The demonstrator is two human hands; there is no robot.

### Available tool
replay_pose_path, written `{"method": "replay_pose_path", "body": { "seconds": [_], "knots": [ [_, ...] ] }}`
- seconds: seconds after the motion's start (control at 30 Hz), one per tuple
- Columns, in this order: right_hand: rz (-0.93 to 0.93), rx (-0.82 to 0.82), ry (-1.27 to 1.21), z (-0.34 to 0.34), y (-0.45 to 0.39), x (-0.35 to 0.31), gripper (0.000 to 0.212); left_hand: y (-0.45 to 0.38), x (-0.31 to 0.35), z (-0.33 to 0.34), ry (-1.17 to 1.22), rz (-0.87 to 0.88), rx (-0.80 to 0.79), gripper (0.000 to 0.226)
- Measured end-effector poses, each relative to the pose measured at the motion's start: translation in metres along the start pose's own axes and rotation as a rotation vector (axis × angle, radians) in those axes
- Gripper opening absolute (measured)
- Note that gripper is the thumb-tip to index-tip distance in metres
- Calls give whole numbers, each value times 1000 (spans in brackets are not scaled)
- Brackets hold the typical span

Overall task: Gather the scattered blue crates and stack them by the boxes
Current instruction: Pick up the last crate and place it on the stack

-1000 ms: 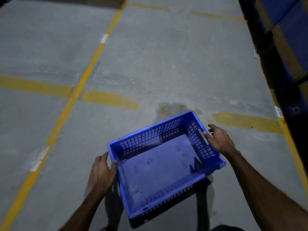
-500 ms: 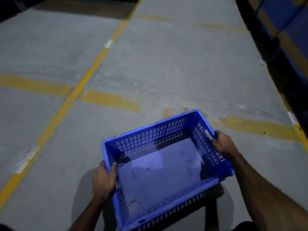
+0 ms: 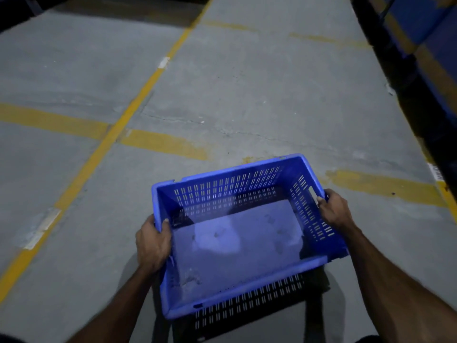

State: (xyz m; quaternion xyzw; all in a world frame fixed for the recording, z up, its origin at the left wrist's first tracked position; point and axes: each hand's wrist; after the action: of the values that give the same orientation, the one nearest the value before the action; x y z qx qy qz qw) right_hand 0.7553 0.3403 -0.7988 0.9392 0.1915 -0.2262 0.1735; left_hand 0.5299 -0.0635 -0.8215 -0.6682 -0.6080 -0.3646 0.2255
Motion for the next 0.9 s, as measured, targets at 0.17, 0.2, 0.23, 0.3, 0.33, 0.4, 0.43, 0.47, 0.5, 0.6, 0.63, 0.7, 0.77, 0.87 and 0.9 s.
{"method": "replay_pose_path", "body": {
  "seconds": [0.17,0.2,0.23,0.3,0.33,0.4,0.43,0.47,0.5,0.6,0.63,0.7,0.77,0.87,0.9],
  "knots": [
    [67,50,-111,-40,30,-26,22,-35,75,-52,41,-44,-69,22],
    [82,60,-133,-54,37,-36,22,-38,96,-66,62,-46,-83,21],
    [97,70,-153,-69,45,-46,23,-40,117,-81,84,-40,-98,21],
    [130,81,-189,-104,64,-71,23,-44,158,-114,110,6,-124,26],
    [143,87,-199,-123,73,-83,22,-46,175,-132,116,34,-140,28],
    [156,105,-221,-164,91,-113,20,-48,209,-168,122,96,-196,30],
    [158,112,-226,-186,100,-128,18,-46,226,-188,113,123,-220,28],
    [155,117,-224,-207,109,-142,15,-44,241,-209,98,153,-229,29],
    [143,119,-220,-229,119,-158,10,-41,256,-230,75,179,-229,31],
    [115,102,-219,-295,147,-208,4,-29,299,-293,31,231,-226,39],
    [116,98,-218,-316,156,-226,8,-24,314,-314,23,233,-222,40],
    [111,104,-214,-358,175,-262,20,-16,343,-353,16,229,-207,44],
    [97,115,-215,-395,193,-296,23,-7,374,-393,38,244,-181,45],
    [91,109,-244,-445,224,-344,22,4,419,-449,72,245,-106,44],
    [86,111,-265,-459,235,-359,20,8,432,-467,82,228,-77,44]
  ]
}}
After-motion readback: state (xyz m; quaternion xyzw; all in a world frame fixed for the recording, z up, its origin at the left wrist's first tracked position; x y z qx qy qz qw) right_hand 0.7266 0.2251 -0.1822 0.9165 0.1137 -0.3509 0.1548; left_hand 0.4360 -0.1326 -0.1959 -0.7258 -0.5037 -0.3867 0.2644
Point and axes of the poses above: each hand's wrist, its own y-axis away from the middle knuckle, its own z-axis out of the palm, x = y × z
